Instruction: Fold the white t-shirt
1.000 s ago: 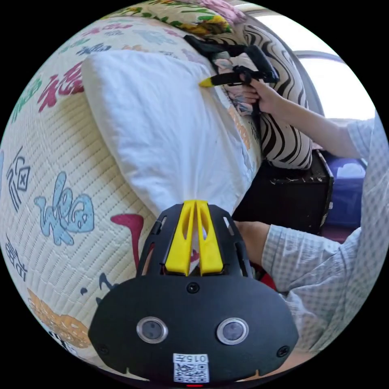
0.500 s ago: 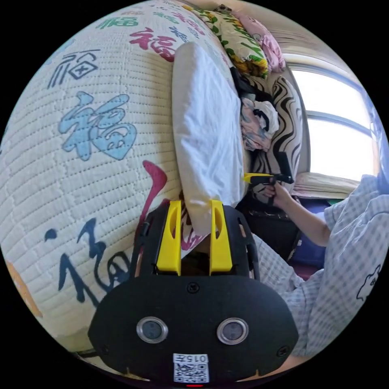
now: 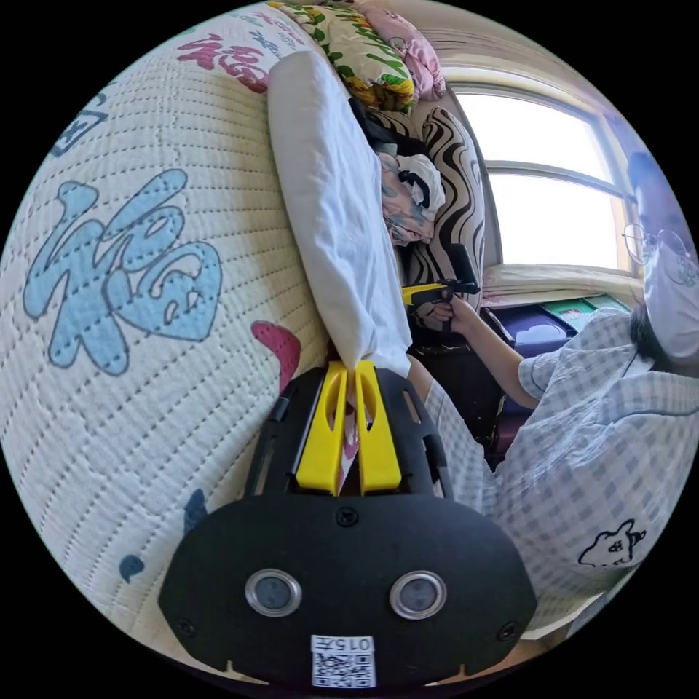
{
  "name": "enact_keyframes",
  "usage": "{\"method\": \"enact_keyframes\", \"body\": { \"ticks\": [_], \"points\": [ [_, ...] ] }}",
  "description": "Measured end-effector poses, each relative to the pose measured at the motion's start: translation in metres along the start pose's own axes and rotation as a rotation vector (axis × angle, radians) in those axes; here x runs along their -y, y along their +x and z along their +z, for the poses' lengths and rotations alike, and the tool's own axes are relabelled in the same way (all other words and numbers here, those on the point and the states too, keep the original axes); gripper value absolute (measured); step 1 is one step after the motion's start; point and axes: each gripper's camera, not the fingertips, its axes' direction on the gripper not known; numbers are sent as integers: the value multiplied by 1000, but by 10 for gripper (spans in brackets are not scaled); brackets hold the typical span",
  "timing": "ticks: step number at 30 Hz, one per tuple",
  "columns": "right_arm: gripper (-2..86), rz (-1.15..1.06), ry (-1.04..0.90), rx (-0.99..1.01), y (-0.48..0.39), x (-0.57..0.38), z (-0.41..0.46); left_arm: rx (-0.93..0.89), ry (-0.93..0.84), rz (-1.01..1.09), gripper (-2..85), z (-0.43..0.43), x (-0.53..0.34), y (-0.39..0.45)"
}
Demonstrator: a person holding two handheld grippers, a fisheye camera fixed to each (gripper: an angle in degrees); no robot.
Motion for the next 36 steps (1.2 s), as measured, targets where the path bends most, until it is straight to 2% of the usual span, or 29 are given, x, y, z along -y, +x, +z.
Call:
{"method": "enact_keyframes", "body": {
  "ticks": [5, 9, 13, 18, 21, 25, 26, 30, 32, 36],
  "points": [
    [84, 0, 27, 10, 20, -9, 13, -37, 43, 58, -5, -16, -9, -4],
    [85, 24, 89, 14, 29, -23, 22, 9, 64, 51, -6, -31, -16, 5],
    [83, 128, 162, 130, 48, -37, 30, 10, 107, -24, -6, -53, -27, 11],
    [83, 60, 120, 187, 49, -43, 59, 65, 160, 3, -6, -76, -40, 31],
    [37, 7, 178, 322, 51, -45, 70, 100, 152, 1, -6, -76, -50, 34],
    [11, 21, 183, 202, 42, -67, 83, 106, 214, -54, -5, -94, -76, 42],
    [8, 19, 212, 225, 44, -77, 85, 114, 216, -54, -4, -96, -79, 44],
    [6, 95, 224, 261, 59, -98, 107, 266, 155, -140, 10, -93, -95, 50],
    [13, 144, 281, 355, 70, -109, 112, 286, 143, -212, 23, -93, -99, 50],
    [54, 40, 349, 248, 53, -121, 98, 414, 207, -198, 60, -111, -112, 94]
  ]
}}
